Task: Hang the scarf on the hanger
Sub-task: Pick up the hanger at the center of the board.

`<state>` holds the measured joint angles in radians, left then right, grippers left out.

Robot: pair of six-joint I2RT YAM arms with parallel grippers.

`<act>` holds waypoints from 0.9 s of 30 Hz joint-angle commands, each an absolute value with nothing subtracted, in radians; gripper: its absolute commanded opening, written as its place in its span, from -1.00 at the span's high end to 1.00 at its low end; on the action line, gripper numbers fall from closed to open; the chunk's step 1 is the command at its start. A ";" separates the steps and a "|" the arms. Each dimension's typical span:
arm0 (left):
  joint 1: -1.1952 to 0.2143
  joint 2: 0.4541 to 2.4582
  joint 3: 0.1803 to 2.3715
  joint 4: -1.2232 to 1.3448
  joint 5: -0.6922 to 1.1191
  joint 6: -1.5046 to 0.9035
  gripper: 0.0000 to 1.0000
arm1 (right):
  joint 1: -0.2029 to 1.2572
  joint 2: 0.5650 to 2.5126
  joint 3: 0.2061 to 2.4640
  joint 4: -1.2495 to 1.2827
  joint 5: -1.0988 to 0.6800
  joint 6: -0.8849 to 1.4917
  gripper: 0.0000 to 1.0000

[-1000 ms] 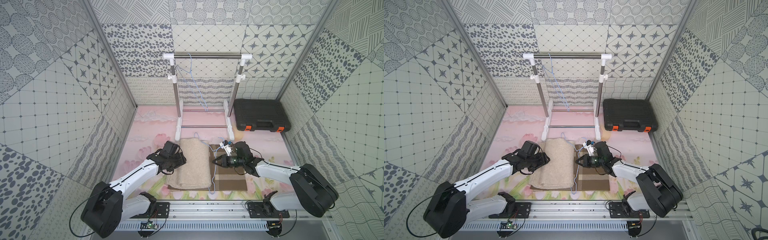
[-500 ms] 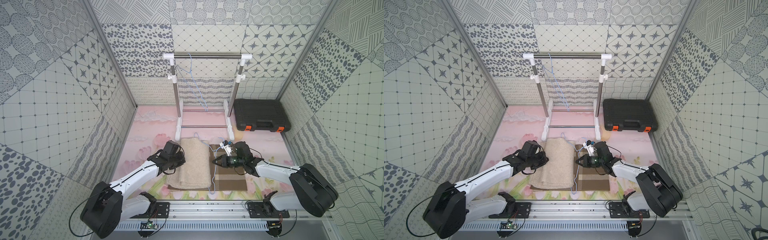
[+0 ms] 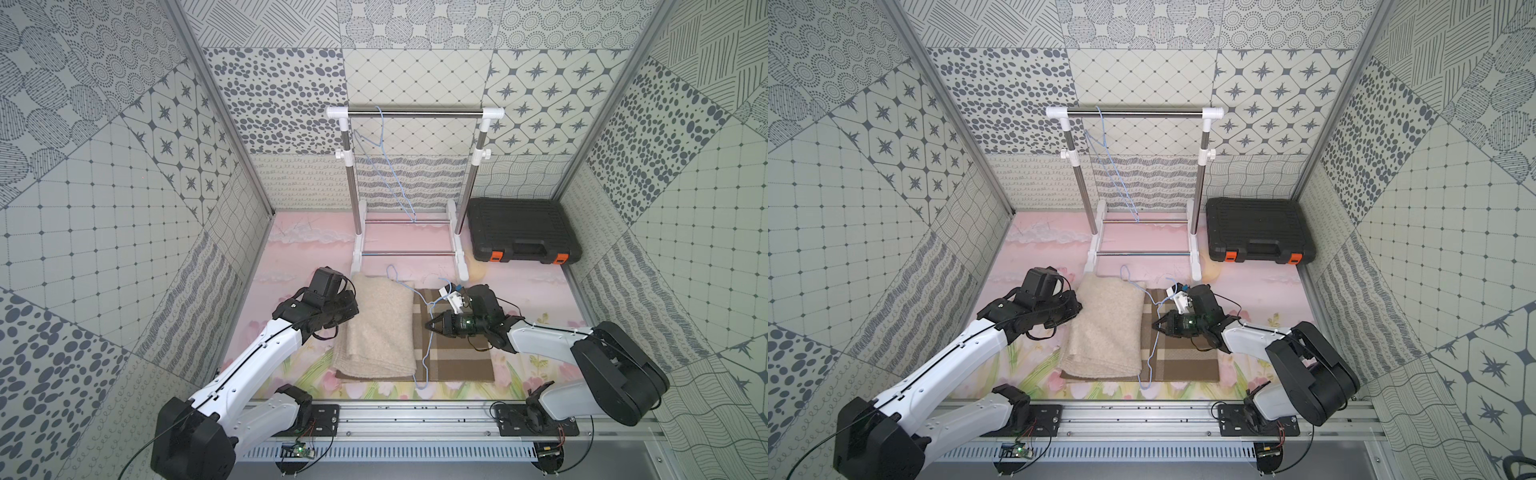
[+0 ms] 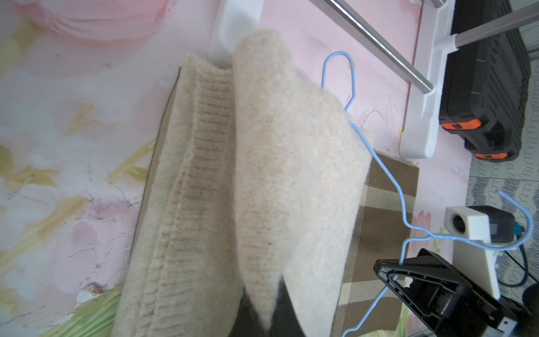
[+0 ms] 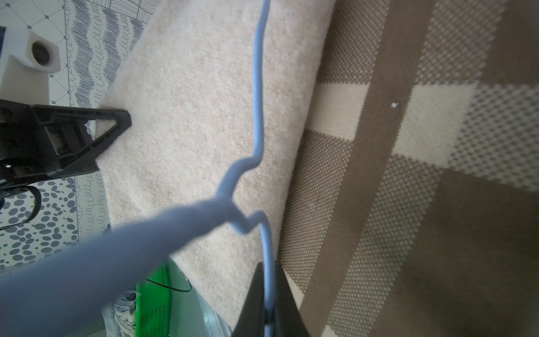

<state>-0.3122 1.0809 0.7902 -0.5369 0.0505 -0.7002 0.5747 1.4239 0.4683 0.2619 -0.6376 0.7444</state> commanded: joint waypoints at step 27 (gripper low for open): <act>-0.317 1.036 0.873 -0.611 -0.053 -0.720 -0.68 | 0.691 1.221 1.087 -0.483 -0.568 0.560 1.00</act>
<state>-0.3103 1.1118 0.7860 -0.4892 -0.0051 -0.7303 0.6781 1.2114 0.9676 -0.3836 -0.5781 0.6170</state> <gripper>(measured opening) 0.838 0.077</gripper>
